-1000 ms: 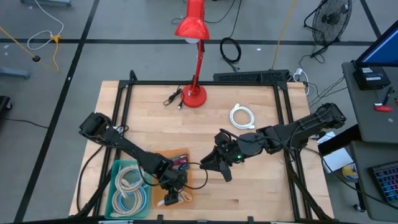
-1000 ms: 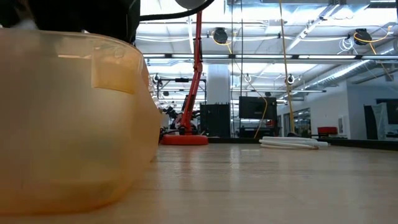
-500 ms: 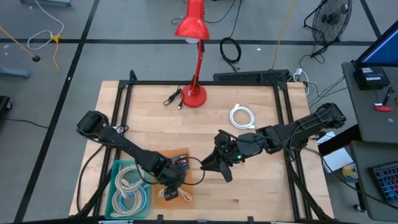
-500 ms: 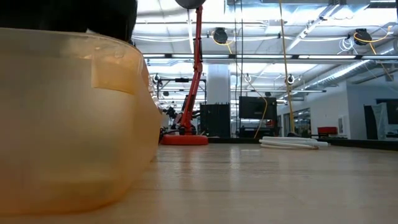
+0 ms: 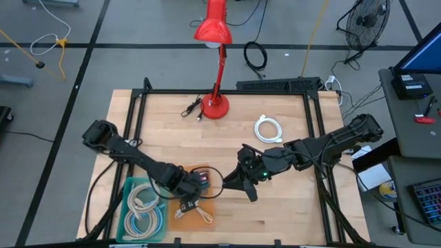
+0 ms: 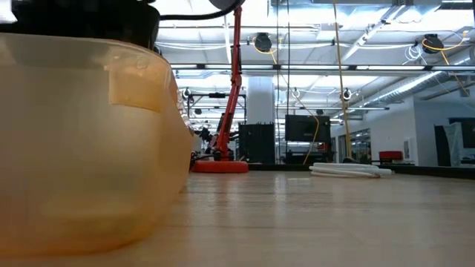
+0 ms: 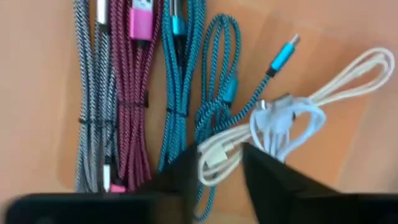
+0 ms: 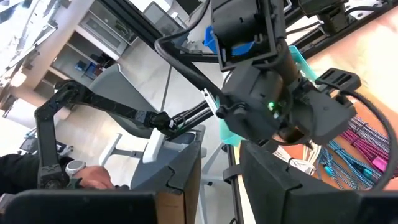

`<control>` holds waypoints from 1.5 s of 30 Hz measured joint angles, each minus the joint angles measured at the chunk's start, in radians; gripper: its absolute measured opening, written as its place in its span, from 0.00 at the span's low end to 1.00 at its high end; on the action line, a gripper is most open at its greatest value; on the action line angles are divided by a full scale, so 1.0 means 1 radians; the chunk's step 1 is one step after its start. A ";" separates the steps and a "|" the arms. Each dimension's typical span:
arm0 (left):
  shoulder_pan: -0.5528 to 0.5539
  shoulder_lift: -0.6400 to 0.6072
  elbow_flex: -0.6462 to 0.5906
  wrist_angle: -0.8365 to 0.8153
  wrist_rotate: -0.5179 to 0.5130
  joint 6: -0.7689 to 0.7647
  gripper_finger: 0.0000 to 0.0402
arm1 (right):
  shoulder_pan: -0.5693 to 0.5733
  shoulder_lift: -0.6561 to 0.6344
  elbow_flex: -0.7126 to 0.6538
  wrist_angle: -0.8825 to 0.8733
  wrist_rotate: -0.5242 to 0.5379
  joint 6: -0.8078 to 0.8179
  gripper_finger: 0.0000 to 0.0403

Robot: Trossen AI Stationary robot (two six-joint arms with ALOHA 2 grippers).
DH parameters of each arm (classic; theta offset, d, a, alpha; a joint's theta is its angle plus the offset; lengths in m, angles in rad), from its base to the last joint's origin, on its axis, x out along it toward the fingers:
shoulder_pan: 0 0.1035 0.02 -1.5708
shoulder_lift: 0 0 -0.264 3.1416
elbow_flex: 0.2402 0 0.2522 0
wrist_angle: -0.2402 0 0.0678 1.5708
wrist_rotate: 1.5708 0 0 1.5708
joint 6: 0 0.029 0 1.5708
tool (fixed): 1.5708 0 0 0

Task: Pick & Place USB Port
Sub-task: Put the left white USB cable into the orange bin

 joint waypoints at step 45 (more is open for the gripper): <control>-0.064 0.120 0.000 0.297 0.172 -0.020 0.00 | 0.005 0.000 0.000 -0.023 0.003 -0.003 0.25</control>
